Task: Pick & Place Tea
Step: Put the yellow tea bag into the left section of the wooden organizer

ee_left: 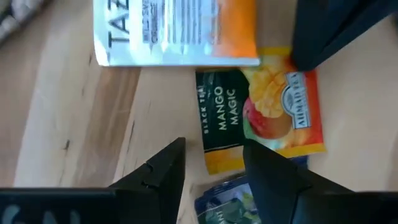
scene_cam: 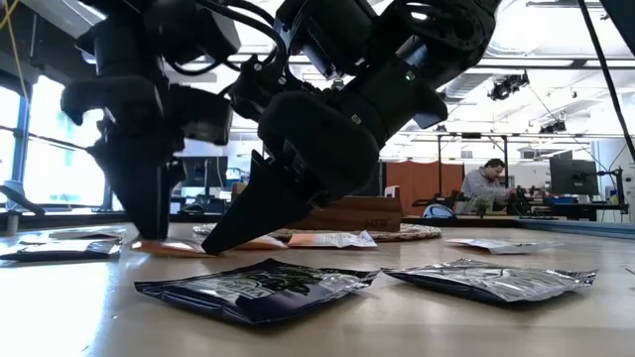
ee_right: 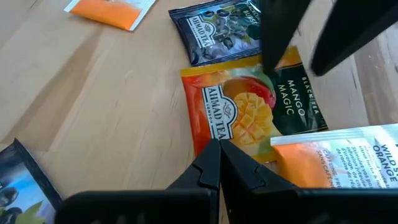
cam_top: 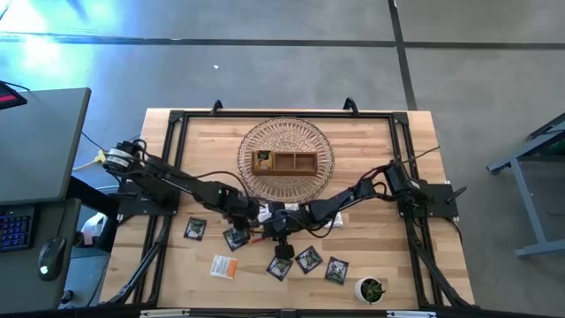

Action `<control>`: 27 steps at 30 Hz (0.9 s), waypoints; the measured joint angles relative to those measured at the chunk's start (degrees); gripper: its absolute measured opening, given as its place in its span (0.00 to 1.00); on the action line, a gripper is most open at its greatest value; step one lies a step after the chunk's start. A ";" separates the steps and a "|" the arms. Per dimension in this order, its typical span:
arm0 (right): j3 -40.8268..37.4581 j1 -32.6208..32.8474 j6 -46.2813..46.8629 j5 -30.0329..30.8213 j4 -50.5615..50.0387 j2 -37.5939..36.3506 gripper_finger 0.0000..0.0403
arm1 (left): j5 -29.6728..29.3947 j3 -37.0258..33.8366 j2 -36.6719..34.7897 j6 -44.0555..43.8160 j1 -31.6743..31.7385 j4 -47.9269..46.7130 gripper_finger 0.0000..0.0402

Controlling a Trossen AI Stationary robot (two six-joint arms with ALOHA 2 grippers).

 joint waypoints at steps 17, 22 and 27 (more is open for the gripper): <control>-0.07 0.22 -0.09 2.34 0.16 0.09 0.00 | 5.18 0.09 3.04 0.51 0.19 3.71 0.34; -0.07 0.24 -0.48 2.94 0.23 0.13 0.00 | 6.00 0.09 3.13 2.94 1.00 3.75 0.15; -0.07 0.24 -0.48 3.15 0.40 0.13 0.00 | 6.42 0.15 3.13 2.88 1.67 3.34 0.02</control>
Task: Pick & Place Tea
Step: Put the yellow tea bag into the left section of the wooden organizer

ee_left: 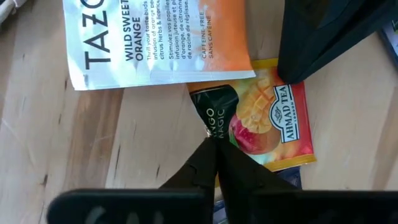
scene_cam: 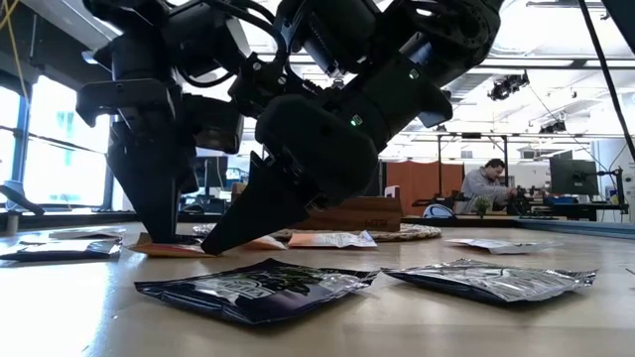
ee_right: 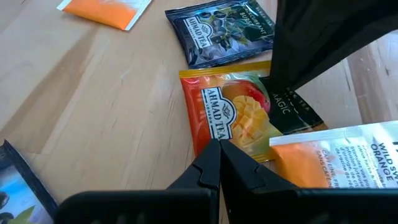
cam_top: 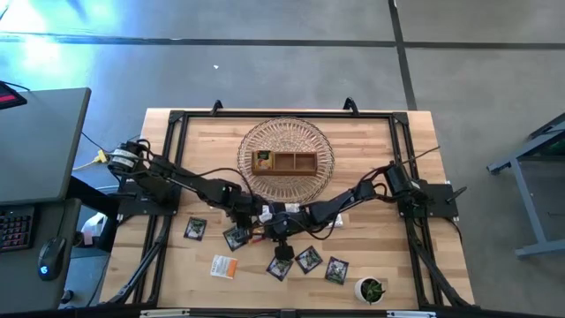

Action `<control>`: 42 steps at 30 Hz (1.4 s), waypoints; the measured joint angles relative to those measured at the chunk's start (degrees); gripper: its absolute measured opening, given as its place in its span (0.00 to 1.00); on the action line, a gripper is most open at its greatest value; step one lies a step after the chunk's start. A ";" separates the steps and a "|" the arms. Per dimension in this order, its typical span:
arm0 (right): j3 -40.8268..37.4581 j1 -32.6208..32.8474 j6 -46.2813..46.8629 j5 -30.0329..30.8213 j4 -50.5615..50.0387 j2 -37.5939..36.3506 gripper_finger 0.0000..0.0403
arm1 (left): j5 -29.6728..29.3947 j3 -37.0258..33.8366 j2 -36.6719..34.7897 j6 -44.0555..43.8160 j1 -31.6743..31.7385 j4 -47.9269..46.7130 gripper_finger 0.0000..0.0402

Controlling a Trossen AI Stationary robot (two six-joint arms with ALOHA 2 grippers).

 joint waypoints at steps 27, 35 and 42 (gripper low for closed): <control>-0.04 -0.07 -1.70 8.66 -34.69 -25.11 0.00 | -40.40 17.68 -7.13 14.24 5.02 -30.33 0.00; -0.04 0.08 0.94 8.24 -39.65 -26.26 0.00 | -47.99 18.91 -7.19 32.81 15.03 -21.84 0.00; -2.58 0.09 0.07 7.42 -39.99 -26.38 0.00 | -45.37 19.00 -3.89 38.09 20.29 -19.37 0.00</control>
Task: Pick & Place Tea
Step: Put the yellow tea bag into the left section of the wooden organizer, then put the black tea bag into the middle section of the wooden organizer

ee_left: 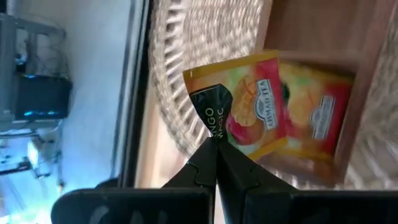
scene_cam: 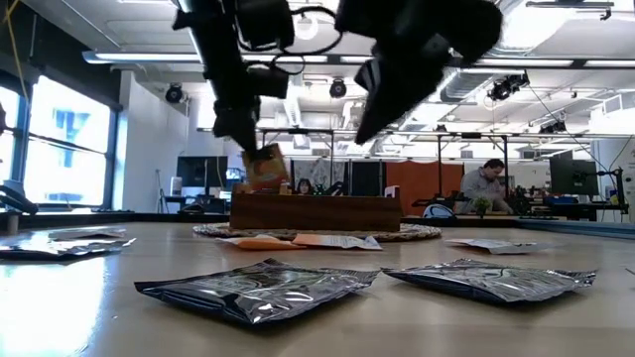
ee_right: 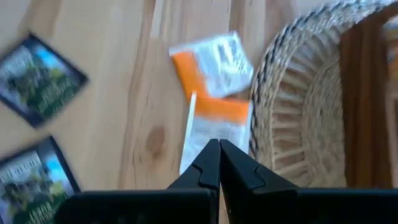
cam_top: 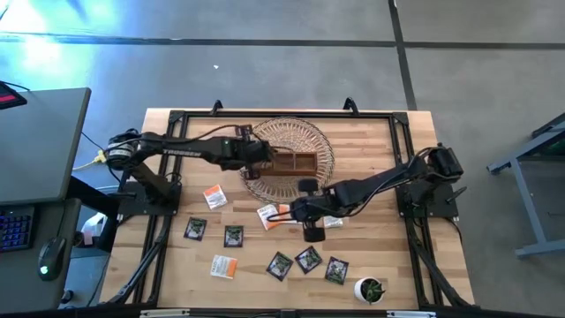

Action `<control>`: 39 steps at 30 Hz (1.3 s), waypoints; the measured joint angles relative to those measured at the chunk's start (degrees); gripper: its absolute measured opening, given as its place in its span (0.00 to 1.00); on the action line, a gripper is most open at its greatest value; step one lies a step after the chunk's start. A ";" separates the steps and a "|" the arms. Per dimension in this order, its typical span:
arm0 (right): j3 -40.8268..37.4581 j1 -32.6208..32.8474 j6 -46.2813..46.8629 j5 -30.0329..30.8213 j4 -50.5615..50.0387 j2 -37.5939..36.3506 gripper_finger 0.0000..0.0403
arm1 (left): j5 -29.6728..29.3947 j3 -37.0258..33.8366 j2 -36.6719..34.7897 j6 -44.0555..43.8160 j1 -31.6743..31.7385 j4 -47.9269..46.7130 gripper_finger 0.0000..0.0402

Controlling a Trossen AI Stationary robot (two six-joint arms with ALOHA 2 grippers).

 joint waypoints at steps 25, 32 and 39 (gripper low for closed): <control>-3.08 -3.30 0.39 -0.02 3.49 -0.17 0.01 | 3.20 -0.75 2.43 12.92 -0.88 3.58 0.20; -3.08 -3.30 0.39 -0.02 3.73 -0.17 0.01 | 14.38 -0.79 1.25 -4.68 -0.90 1.34 0.36; -3.08 -3.30 0.79 -0.04 3.78 -0.17 0.01 | 22.28 0.26 -6.70 -19.14 -0.92 -6.39 0.38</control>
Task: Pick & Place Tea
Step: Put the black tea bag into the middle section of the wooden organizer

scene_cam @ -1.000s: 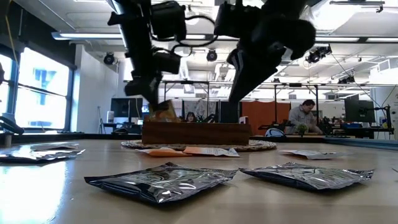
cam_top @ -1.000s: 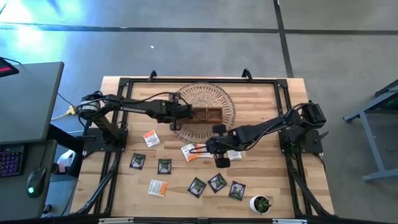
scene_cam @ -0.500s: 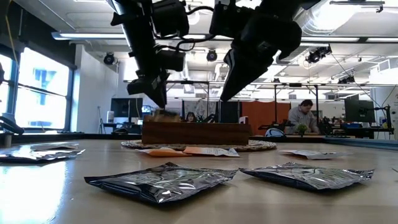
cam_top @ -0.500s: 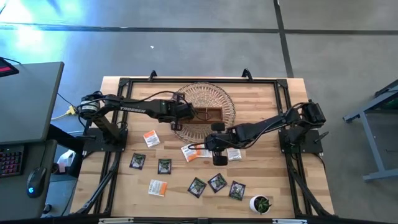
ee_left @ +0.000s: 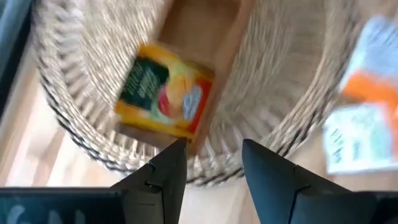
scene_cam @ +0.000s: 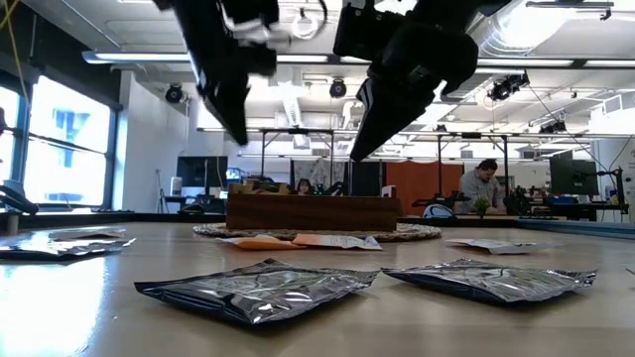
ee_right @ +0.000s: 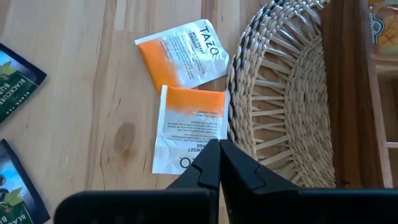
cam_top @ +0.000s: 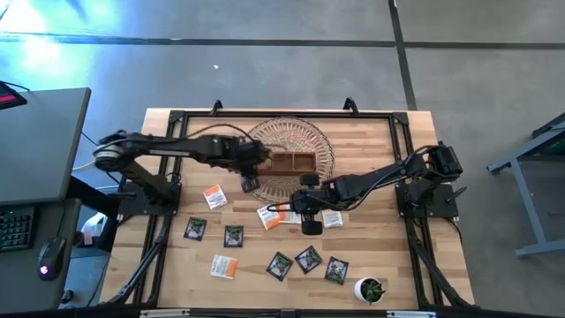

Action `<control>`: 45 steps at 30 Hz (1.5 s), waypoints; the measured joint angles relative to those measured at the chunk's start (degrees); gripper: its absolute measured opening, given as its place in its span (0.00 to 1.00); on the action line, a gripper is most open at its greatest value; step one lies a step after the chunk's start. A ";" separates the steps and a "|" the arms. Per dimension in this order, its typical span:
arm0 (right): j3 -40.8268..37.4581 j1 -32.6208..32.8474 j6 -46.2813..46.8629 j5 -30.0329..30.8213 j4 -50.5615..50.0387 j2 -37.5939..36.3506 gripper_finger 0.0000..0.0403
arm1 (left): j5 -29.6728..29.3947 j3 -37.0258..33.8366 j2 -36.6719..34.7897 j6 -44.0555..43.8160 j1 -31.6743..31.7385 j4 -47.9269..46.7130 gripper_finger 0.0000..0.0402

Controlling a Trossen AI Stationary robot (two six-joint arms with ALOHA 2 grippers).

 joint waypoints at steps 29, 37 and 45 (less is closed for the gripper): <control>0.04 -0.69 2.25 4.00 18.18 3.39 0.23 | -3.05 -30.09 -35.75 -18.58 -9.75 14.12 0.38; 0.04 -0.23 -0.29 9.44 19.79 3.34 0.23 | -5.32 -30.15 -35.39 -14.24 -9.75 14.12 0.38; 0.04 -1.40 12.41 -9.40 23.06 3.28 0.24 | -8.77 -30.15 -35.37 -12.57 -9.75 13.59 0.38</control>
